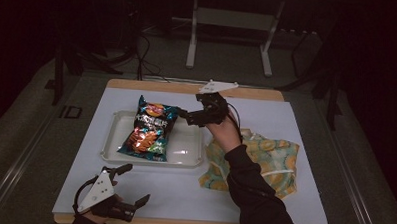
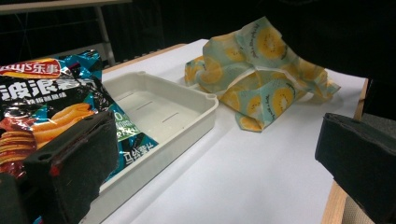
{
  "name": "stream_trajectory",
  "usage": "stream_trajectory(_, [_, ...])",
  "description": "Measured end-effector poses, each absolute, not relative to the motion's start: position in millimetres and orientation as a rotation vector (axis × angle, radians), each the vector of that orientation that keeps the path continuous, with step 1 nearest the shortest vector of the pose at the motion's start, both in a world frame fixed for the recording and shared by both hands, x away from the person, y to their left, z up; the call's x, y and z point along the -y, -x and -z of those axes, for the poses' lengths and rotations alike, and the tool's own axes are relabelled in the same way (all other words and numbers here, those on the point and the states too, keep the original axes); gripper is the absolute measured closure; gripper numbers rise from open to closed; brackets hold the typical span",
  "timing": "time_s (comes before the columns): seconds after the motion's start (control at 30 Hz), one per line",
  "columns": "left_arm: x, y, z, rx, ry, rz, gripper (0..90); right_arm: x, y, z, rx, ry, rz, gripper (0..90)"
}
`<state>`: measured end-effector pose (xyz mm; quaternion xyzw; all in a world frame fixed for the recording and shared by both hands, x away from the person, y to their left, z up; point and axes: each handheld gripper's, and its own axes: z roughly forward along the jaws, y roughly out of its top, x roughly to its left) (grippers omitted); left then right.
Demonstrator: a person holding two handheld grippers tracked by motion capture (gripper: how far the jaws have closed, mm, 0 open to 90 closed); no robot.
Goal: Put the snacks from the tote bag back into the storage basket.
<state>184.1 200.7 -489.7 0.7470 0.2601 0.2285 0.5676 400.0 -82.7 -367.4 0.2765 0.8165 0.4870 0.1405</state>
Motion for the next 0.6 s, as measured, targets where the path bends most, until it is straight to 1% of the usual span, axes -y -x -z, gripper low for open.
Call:
stream_trajectory(0.57, [-199, -185, 491, -0.61, -1.766, -0.528, 0.1, 149, -388, 366, -2.278, -0.894, -1.329, 14.9])
stream_trajectory(0.6, [-199, -185, 491, -0.609, -1.767, -0.526, 0.1, 160, -385, 364, -2.256, -0.91, -1.333, 15.0])
